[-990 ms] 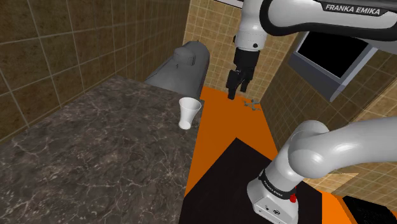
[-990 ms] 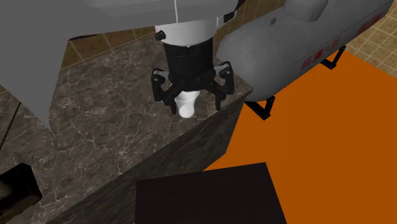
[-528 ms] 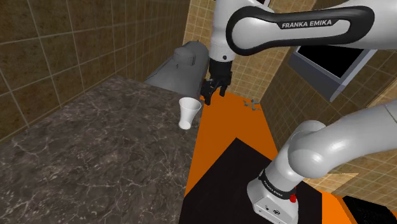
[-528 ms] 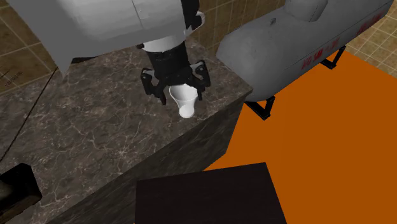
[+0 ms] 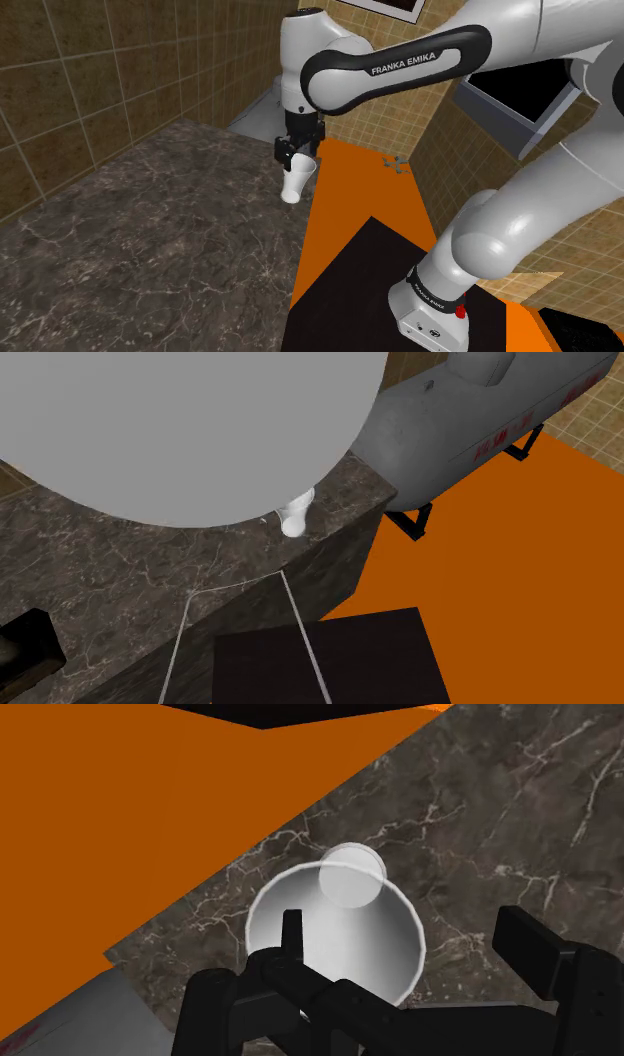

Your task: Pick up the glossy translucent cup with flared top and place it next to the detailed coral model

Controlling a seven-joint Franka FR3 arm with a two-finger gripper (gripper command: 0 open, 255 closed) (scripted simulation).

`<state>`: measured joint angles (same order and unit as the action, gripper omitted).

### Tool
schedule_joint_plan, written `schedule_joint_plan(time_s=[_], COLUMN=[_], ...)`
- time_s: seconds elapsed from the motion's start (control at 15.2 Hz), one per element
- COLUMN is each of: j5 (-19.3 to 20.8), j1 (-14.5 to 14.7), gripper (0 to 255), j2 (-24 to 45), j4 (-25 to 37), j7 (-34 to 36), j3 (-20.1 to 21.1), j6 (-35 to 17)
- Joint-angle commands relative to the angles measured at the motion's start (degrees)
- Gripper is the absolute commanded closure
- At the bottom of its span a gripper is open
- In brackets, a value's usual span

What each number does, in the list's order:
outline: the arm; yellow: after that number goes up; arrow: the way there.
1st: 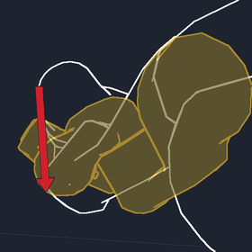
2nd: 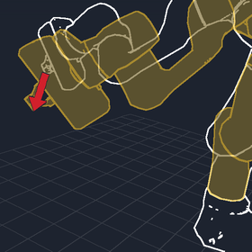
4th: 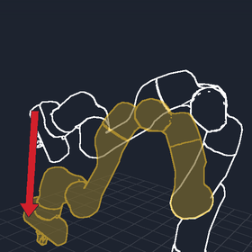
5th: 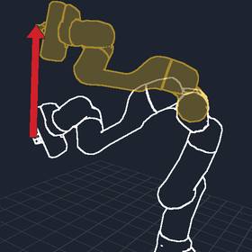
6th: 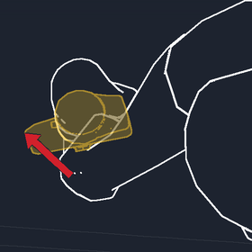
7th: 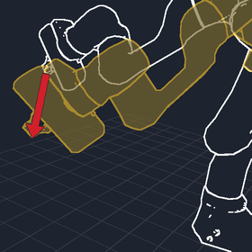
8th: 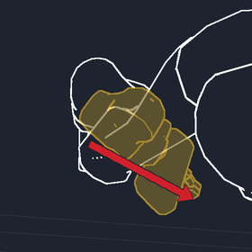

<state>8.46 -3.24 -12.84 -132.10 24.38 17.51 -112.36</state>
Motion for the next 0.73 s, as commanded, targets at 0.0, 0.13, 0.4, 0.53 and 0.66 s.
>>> schedule_joint_plan(time_s=[0.0, 0.13, 0.4, 0.53, 0.66], j5=[2.8, 5.1, 6.0, 6.5, 6.9], j1=[-0.2, -0.2, -0.5, -0.7, -0.9], gripper=[0, 0, 0, 0, 0], j2=[4.5, 7.7, 8.7, 9.3, 9.9], j4=[2.2, 4.1, 2.1, 1.1, 0.4], j7=[3.6, 5.9, 6.5, 6.8, 7.0], j3=[1.5, 2.1, 1.8, 1.6, 1.5], j6=[-1.9, -2.8, -5.9, -7.4, -8.6])
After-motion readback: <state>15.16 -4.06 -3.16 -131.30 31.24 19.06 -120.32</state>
